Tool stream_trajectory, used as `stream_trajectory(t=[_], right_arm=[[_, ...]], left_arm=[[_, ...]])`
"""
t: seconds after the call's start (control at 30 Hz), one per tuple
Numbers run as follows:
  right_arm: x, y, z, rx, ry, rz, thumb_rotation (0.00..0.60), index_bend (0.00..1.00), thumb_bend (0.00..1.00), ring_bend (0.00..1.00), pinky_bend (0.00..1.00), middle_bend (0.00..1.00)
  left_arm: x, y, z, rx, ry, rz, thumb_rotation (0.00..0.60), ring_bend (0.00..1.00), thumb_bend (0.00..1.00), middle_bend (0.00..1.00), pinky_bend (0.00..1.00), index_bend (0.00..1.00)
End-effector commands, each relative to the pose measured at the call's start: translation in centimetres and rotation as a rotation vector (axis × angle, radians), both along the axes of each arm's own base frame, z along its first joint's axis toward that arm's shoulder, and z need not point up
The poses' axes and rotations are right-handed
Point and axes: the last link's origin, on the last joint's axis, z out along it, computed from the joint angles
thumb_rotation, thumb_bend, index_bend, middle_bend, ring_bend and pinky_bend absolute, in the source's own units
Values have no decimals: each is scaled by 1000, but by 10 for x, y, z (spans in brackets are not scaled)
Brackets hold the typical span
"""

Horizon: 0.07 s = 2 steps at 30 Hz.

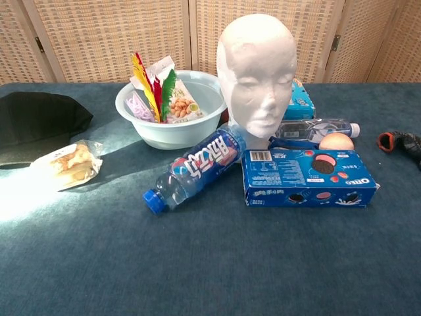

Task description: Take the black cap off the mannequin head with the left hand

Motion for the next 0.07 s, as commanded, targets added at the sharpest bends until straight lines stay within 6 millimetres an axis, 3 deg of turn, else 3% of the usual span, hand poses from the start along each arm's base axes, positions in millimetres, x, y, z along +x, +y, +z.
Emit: stream_trajectory(t=[0.03, 0.07], right_arm=[[0, -1, -2, 10, -2, 8, 600, 229, 135, 180, 186, 287], [0, -1, -3, 14, -3, 11, 600, 229, 135, 180, 186, 287]], left_arm=[[1, -18, 3, 5, -13, -20, 600, 340, 0, 284, 578, 28], [2, -21, 4, 9, -18, -25, 600, 339, 0, 283, 569, 28]])
